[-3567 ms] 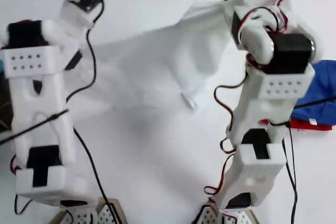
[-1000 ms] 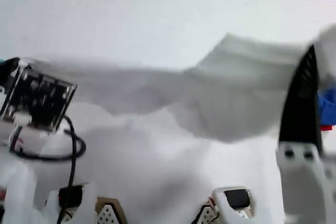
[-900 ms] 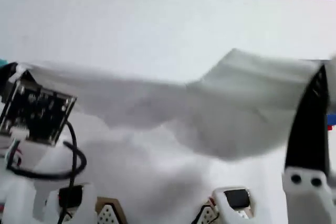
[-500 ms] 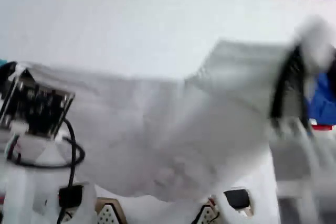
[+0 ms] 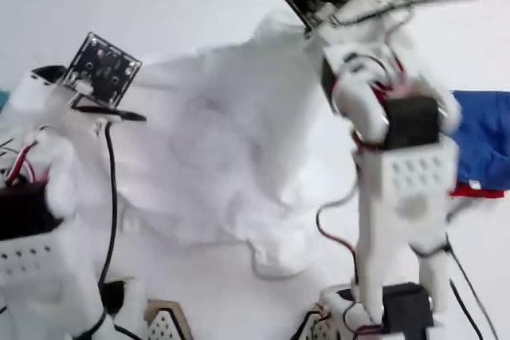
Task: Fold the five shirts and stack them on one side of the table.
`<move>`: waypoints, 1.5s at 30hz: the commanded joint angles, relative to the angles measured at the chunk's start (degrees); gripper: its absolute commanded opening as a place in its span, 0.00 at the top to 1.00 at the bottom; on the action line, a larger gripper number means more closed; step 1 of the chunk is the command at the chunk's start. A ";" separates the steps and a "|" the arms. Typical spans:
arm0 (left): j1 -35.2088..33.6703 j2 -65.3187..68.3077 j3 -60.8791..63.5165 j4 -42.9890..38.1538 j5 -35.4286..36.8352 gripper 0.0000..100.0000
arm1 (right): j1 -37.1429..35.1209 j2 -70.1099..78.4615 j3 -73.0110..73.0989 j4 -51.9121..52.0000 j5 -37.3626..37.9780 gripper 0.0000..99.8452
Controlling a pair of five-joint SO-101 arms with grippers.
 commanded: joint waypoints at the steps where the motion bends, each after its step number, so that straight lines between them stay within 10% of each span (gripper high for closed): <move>1: -2.99 2.73 3.03 -8.09 -0.88 0.97 | 0.92 4.44 6.24 -7.96 -0.26 0.98; 9: -6.86 26.99 -3.91 -14.33 -1.67 0.97 | 4.44 18.33 9.23 -16.57 -4.75 0.98; 33: 1.85 74.64 -59.38 29.45 -4.48 0.97 | 4.00 34.15 3.69 -13.76 -8.62 0.98; 45: 2.11 80.35 -60.70 31.30 -1.58 0.97 | -2.15 38.37 3.87 5.85 -8.09 0.98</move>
